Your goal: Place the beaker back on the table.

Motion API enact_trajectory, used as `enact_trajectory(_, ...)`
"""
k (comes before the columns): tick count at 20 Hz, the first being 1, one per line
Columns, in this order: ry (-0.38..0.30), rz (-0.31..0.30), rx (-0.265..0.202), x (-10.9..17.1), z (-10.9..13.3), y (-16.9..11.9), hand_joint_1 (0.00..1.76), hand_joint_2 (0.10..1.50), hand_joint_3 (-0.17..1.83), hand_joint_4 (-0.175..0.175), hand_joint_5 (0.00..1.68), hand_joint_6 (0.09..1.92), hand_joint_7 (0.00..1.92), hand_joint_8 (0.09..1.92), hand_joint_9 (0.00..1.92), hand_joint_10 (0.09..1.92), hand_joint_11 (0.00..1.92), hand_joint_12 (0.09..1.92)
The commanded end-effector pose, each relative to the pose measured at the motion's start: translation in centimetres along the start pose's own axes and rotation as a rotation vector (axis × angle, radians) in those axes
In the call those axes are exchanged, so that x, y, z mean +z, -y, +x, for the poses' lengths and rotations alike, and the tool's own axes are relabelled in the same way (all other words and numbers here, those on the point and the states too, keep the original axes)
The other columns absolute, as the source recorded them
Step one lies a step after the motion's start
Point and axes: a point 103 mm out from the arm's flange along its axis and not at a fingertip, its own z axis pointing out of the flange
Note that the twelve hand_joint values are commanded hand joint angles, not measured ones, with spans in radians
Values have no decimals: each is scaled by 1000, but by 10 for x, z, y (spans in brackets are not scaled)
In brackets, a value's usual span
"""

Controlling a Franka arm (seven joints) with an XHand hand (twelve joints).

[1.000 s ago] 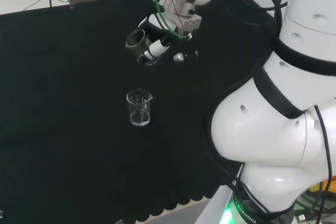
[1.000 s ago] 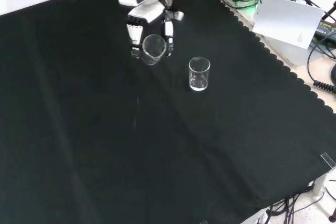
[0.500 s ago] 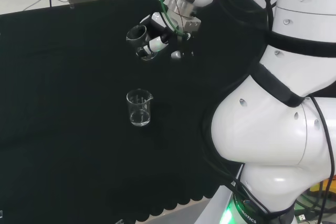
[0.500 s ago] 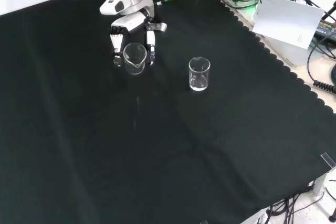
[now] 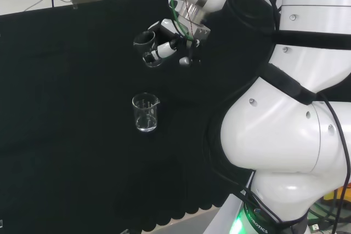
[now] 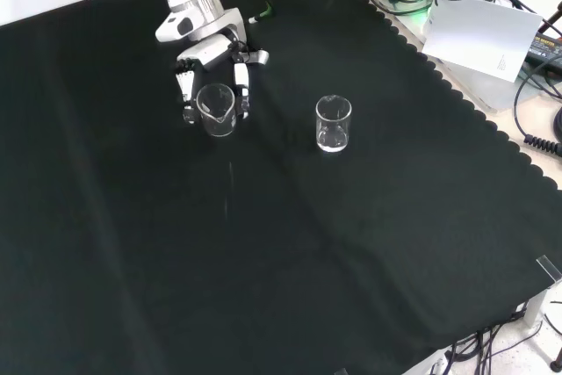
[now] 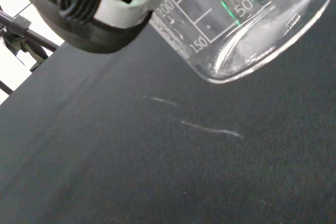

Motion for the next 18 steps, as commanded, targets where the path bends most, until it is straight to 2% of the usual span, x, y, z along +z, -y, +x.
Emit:
enact_trajectory(1,-47,16,-3,19,-8,2,1307,1035,-175,-93,1305,380,1519,223,1672,252,1421,515)
enact_trajectory(11,-51,21,-7,42,-18,5,1303,1035,-175,-72,1296,413,1545,148,1682,185,1439,497)
enact_trajectory(16,-59,13,2,47,-23,5,1299,1037,-175,-49,1289,441,1547,125,1665,157,1446,493)
enact_trajectory(18,-49,18,5,53,-17,3,1298,1038,-175,-43,1288,447,1546,120,1656,148,1447,492)
